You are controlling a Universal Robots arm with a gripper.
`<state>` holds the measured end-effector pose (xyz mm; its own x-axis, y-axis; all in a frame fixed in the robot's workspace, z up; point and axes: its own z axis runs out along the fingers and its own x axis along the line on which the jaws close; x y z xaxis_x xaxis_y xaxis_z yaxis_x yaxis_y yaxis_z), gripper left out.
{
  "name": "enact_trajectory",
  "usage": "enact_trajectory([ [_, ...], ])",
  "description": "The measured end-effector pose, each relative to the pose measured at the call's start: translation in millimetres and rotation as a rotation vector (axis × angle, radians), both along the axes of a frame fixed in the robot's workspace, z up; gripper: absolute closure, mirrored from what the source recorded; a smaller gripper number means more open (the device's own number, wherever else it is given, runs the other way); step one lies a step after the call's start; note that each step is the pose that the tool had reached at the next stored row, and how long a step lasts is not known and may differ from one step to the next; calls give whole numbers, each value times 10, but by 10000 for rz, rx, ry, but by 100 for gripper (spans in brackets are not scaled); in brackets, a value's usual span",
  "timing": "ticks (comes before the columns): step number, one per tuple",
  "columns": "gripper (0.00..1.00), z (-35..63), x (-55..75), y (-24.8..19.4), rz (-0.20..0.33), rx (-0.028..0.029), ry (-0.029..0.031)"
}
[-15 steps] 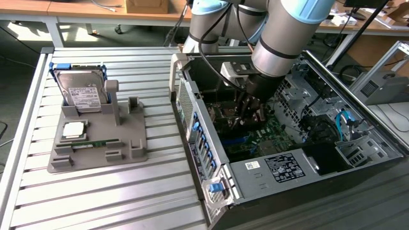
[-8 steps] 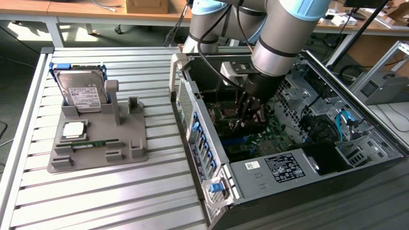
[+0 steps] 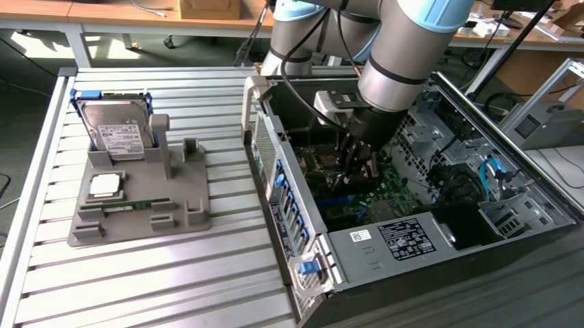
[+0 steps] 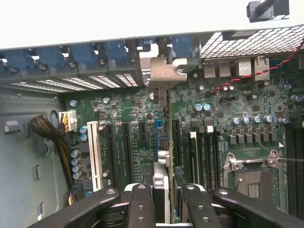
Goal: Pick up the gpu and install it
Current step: 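Insert the gpu into the slot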
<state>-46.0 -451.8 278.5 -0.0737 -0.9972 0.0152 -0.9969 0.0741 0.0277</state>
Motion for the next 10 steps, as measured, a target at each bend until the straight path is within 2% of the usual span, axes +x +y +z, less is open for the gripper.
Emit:
enact_trajectory([
  [10,73,-6,-112,-31,1,-1,-23],
])
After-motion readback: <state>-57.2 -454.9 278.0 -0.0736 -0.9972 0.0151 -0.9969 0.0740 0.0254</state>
